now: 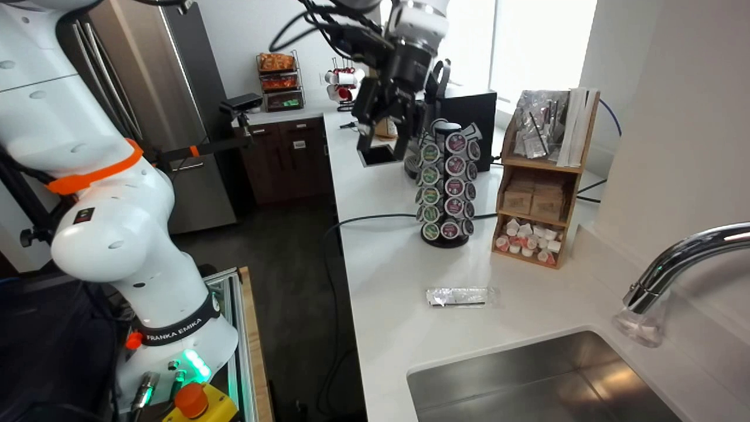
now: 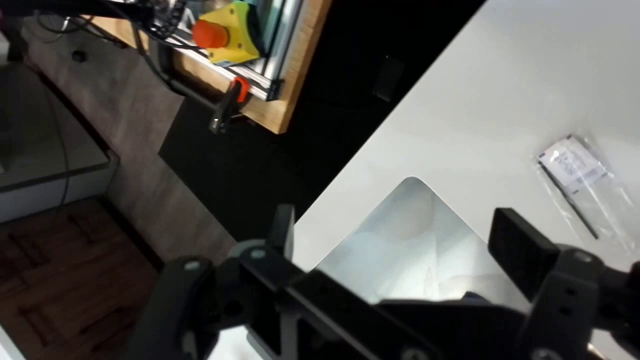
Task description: Remove one plastic from the wooden stand.
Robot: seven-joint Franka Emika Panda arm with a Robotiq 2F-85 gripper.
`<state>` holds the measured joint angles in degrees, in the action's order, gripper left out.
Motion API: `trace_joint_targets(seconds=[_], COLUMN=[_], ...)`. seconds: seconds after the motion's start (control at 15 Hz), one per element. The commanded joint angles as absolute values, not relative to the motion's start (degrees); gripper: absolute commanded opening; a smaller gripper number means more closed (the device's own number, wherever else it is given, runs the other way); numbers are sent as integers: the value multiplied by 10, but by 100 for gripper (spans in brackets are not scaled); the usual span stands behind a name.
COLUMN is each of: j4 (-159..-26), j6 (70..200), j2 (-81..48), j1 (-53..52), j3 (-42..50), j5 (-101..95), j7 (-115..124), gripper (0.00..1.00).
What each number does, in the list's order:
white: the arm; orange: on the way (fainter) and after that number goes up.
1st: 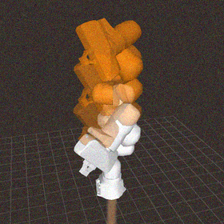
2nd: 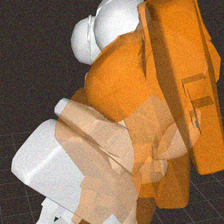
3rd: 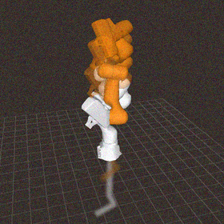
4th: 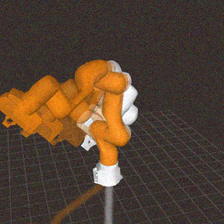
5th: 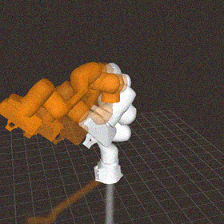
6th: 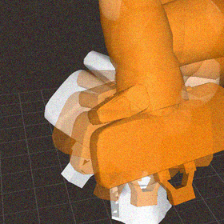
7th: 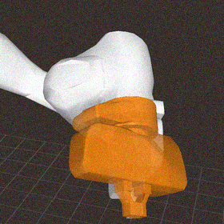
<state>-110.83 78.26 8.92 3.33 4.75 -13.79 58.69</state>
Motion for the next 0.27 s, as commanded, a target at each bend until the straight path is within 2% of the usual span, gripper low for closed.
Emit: trace_joint_targets(seconds=[0.0, 0.2], j4=[-1092, -1079], j6=[753, 735], j2=[103, 118], j1=[38, 34], j3=[28, 18], j5=[-139, -141], j7=[574, 563], gripper=[100, 100])
